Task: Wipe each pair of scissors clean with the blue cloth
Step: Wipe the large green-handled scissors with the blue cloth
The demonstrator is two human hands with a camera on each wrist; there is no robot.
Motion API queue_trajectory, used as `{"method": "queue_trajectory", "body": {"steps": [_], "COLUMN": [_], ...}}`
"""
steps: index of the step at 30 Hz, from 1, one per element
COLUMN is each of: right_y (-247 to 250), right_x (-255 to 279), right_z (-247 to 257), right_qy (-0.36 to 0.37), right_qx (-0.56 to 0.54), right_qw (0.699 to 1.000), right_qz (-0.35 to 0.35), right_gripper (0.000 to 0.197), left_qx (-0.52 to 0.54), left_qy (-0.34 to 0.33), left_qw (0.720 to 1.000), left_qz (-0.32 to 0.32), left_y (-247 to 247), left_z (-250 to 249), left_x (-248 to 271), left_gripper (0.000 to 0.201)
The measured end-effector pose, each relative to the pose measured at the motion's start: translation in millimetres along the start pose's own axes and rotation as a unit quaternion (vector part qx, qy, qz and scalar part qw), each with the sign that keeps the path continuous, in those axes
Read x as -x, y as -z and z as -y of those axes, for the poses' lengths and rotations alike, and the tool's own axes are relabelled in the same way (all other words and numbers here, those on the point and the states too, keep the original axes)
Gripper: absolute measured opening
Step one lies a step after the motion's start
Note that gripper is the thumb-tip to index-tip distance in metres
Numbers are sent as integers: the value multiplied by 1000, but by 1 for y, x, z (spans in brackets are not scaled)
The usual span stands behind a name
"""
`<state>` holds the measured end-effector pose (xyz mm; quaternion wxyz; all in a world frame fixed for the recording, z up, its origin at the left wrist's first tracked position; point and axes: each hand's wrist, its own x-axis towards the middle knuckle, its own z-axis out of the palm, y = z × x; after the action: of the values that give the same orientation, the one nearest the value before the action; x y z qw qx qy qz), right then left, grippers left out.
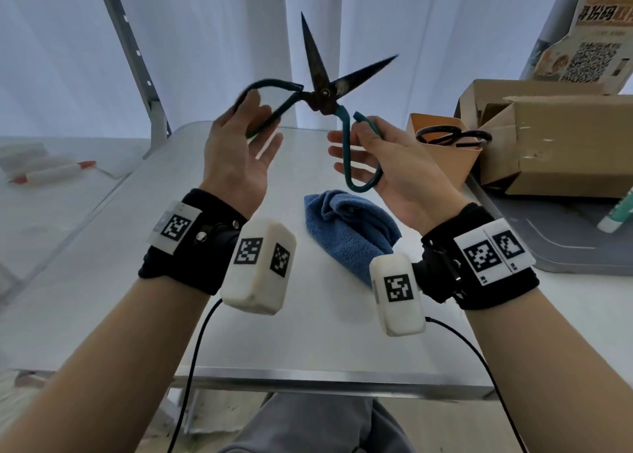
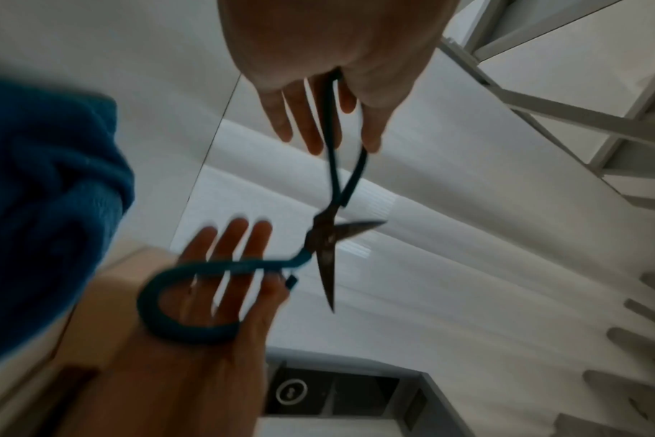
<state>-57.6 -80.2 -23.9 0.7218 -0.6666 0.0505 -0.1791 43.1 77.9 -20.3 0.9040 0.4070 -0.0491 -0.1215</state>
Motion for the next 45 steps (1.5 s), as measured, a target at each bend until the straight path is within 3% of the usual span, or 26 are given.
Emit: {"method": "queue_trajectory", "body": {"steps": [3, 7, 12, 20, 24, 27, 34, 38, 42, 45], "right_y": [10, 0, -8, 41, 70, 85, 107, 109, 111, 111], "right_x": [-2, -3, -3, -3, -12, -14, -11, -12, -15, -14], "right_z": [4, 2, 2, 29, 38, 39, 34, 29, 29, 26], "right_qy": [-2, -11, -24, -45, -50, -40, -26, -8, -11, -30], "right_qx": [1, 43, 20, -125, -186, -224, -271, -248, -245, -253], "right_qw": [1000, 999, 999, 970, 954, 940, 922, 923, 914, 910], "right_qz": [-16, -15, -44, -201, -232, -255, -276, -295, -322, -327], "right_gripper": [17, 17, 18, 22, 17, 27, 1, 21, 19, 26], "left_qx": [-79, -181, -214, -210, -197, -167, -123, -134, -156, -170], "left_qy": [21, 105, 100, 169, 194, 238, 272, 287, 301, 302], "left_qw": [996, 968, 960, 933, 934, 933, 936, 929, 913, 904], "left_qz": [24, 140, 148, 239, 224, 214, 186, 194, 228, 250], "left_y": [10, -5, -27, -65, -97, -121, -142, -144, -139, -134], "left_z": [-1, 13, 28, 30, 41, 52, 77, 84, 86, 83], "left_x": [-7, 4, 10, 8, -1, -7, -16, -20, -25, -28], "left_gripper": [19, 36, 32, 32, 29, 11, 6, 7, 20, 13]}}
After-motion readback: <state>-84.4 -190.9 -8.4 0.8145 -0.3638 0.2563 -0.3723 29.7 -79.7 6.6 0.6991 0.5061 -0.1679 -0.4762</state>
